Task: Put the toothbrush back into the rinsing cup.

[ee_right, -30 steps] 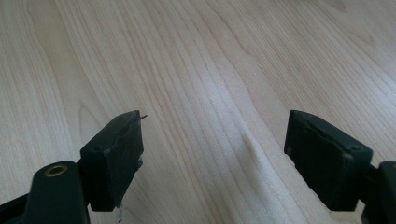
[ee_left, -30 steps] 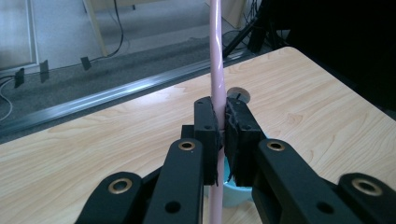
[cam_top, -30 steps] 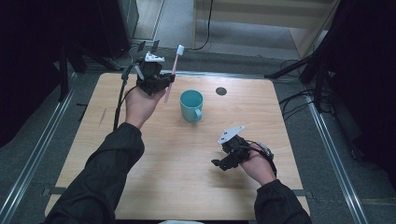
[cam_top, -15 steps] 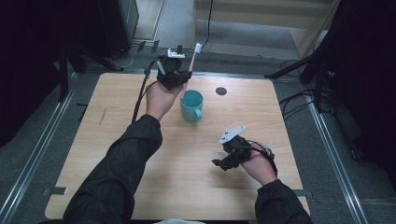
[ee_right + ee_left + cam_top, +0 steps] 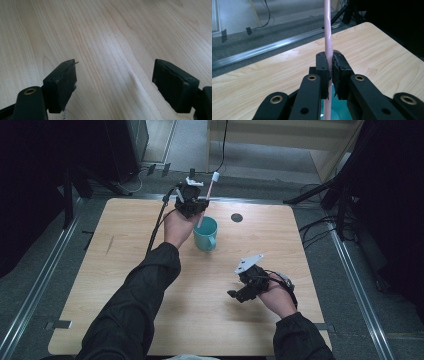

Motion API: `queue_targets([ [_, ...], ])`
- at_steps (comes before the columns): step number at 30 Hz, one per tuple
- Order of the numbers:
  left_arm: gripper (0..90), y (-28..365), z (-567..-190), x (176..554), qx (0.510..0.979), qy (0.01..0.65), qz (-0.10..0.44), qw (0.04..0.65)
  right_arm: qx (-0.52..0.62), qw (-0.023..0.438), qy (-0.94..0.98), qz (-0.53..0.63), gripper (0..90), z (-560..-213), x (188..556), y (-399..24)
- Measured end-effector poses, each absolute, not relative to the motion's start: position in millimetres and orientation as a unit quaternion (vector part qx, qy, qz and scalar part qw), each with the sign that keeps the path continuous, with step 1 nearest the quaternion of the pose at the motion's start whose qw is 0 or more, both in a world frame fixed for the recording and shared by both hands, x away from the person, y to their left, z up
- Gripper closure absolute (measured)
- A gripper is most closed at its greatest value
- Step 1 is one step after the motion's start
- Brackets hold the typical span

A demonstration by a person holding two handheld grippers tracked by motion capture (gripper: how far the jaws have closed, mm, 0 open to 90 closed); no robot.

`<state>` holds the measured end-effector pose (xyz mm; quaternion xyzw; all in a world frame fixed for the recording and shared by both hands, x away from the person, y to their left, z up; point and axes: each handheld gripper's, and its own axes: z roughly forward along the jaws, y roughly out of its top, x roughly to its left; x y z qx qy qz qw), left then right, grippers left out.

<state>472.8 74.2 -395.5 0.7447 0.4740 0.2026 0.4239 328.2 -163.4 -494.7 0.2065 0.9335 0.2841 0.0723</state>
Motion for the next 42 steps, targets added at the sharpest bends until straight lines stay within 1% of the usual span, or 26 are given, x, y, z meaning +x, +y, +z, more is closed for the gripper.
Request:
queue_targets([
  [17,84.0,70,-422,479,0.757,0.48,0.188,0.402,0.201,0.069,0.936,0.281,19.9,-496,328,-162],
  [42,83.8,69,-460,472,0.774,0.49,0.159,0.368,0.201,0.064,0.938,0.274,19.9,-497,328,-160],
])
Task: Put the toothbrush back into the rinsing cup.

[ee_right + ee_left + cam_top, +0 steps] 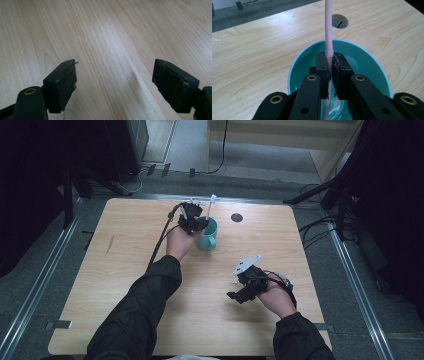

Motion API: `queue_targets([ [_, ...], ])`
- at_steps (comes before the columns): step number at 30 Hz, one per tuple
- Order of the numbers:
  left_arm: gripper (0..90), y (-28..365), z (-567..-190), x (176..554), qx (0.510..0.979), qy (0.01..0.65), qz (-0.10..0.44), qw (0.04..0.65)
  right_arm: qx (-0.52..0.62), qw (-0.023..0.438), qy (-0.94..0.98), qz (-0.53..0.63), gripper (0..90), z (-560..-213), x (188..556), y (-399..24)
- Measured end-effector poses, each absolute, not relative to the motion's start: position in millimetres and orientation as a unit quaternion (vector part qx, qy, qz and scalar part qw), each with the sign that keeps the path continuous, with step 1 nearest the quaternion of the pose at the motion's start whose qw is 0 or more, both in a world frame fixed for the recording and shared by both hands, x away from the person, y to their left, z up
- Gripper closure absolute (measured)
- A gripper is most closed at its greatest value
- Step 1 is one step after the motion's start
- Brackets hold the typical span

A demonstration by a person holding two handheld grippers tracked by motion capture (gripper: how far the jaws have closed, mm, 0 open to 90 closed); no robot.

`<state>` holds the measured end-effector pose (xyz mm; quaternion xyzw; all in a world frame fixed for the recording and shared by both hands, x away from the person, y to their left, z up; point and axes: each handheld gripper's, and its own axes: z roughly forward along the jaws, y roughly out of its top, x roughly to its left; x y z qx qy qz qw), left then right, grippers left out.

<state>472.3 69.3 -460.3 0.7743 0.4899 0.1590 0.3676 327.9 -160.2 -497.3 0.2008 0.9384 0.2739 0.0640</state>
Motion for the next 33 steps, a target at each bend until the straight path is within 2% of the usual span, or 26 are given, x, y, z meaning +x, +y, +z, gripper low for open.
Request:
queue_targets([
  [27,82.7,72.7,-463.4,473.2,0.78,0.499,0.134,0.353,0.199,0.063,0.939,0.272,19.9,-497.7,327.8,-159.6],
  [33,79.5,72.7,-462.0,472.0,0.785,0.493,0.13,0.351,0.198,0.062,0.939,0.273,19.9,-498.0,328.2,-159.8],
])
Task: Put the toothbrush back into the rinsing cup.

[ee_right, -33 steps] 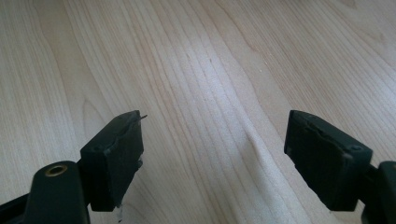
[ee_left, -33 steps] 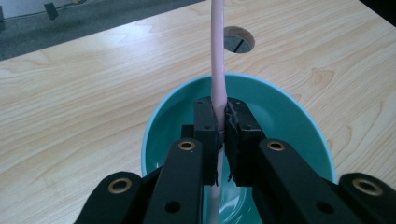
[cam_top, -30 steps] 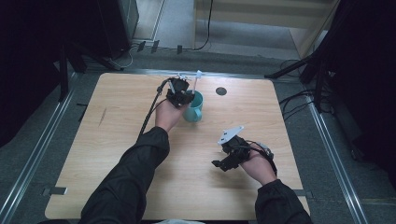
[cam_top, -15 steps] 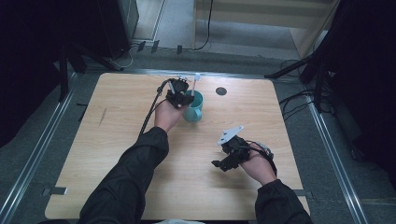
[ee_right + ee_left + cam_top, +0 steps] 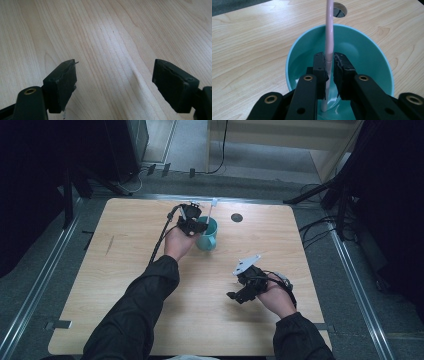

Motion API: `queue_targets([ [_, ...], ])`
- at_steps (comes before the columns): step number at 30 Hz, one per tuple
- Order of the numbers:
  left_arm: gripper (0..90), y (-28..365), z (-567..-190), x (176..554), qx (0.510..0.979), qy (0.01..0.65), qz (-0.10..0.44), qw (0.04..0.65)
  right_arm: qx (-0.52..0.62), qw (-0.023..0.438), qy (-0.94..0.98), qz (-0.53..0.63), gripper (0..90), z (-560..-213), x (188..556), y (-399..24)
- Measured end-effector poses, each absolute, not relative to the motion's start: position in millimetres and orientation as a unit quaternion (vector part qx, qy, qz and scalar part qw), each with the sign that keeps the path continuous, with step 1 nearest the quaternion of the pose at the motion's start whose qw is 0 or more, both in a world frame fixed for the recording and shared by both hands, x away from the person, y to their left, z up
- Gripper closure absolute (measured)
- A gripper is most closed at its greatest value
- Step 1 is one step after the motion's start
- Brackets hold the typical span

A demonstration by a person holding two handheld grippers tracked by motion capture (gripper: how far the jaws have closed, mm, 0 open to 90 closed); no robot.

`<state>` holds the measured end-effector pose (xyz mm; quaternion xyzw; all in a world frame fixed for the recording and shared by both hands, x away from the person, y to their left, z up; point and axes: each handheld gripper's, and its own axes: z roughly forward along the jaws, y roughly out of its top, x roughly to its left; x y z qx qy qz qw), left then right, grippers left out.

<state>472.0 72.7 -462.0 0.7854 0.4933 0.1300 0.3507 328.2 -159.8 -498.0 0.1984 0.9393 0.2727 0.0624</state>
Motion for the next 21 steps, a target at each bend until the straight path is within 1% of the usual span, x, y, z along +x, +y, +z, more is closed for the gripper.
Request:
queue_targets([
  [7,77.7,77,-447,467,0.788,0.485,0.127,0.357,0.2,0.062,0.94,0.271,19.9,-498,328,-160],
  [9,76.5,78,-442,465,0.789,0.482,0.118,0.361,0.201,0.062,0.939,0.271,19.9,-498,328,-160],
  [14,73.8,82,-428,457,0.806,0.466,0.112,0.348,0.199,0.063,0.94,0.27,19.9,-498,328,-160],
  [17,71.2,87,-420,450,0.814,0.457,0.11,0.342,0.2,0.063,0.94,0.269,19.9,-499,328,-160],
  [21,65.8,97,-414,439,0.812,0.455,0.103,0.35,0.201,0.063,0.941,0.267,19.9,-499,328,-161],
])
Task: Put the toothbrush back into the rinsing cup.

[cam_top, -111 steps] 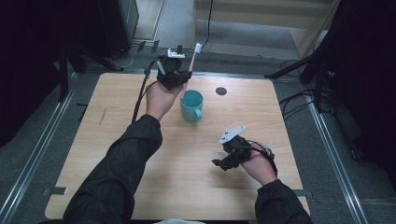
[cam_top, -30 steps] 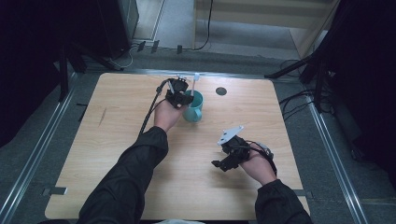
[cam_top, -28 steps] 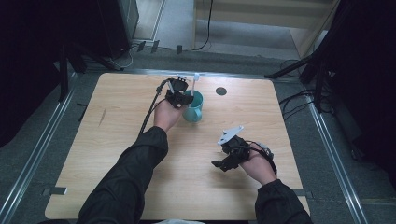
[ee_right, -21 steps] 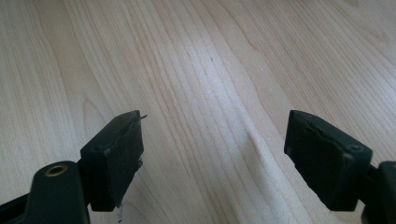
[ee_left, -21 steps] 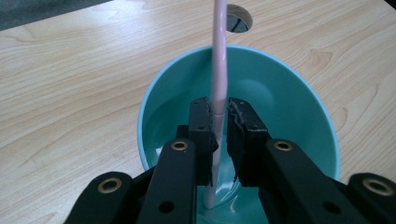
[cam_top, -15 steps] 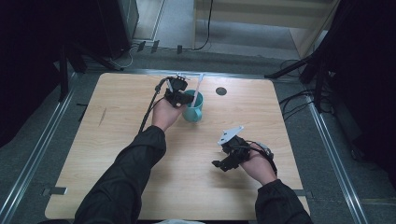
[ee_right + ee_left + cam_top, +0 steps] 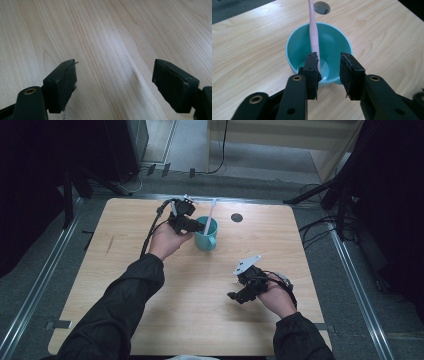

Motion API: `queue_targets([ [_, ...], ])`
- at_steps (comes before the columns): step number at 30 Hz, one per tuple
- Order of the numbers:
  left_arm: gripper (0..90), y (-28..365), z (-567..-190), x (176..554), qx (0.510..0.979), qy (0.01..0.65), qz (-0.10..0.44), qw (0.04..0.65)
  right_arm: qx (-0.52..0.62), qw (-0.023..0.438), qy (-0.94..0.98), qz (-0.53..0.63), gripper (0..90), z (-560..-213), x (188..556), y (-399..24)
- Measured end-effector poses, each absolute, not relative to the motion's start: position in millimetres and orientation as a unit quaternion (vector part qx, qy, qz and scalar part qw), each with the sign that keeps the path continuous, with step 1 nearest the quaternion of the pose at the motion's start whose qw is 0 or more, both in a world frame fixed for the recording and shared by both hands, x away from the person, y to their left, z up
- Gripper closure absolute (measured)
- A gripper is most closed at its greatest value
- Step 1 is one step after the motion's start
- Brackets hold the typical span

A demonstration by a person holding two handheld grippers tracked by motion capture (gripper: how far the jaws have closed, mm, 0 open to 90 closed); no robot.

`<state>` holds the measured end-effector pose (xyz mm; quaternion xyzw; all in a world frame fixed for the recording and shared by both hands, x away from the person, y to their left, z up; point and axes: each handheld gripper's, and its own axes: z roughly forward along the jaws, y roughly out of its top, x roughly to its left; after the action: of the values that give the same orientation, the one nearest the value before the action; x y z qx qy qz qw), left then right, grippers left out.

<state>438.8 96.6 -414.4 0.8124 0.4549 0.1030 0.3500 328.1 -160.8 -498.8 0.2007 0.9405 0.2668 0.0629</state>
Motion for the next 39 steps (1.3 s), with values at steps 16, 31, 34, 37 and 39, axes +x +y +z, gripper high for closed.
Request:
queue_targets([
  [16,47.0,123,-412,403,0.818,0.44,0.09,0.36,0.196,0.063,0.943,0.263,19.9,-500,327,-160],
  [31,42.4,143,-434,375,0.819,0.443,0.072,0.357,0.198,0.062,0.943,0.261,19.9,-500,325,-160],
  [34,42.1,147,-440,370,0.819,0.444,0.071,0.356,0.197,0.063,0.943,0.26,19.9,-501,325,-161],
  [37,41.6,151,-444,365,0.819,0.445,0.068,0.357,0.198,0.063,0.943,0.26,19.9,-501,325,-161],
  [39,41.4,155,-447,362,0.816,0.447,0.068,0.36,0.199,0.063,0.943,0.259,19.9,-501,325,-161],
])
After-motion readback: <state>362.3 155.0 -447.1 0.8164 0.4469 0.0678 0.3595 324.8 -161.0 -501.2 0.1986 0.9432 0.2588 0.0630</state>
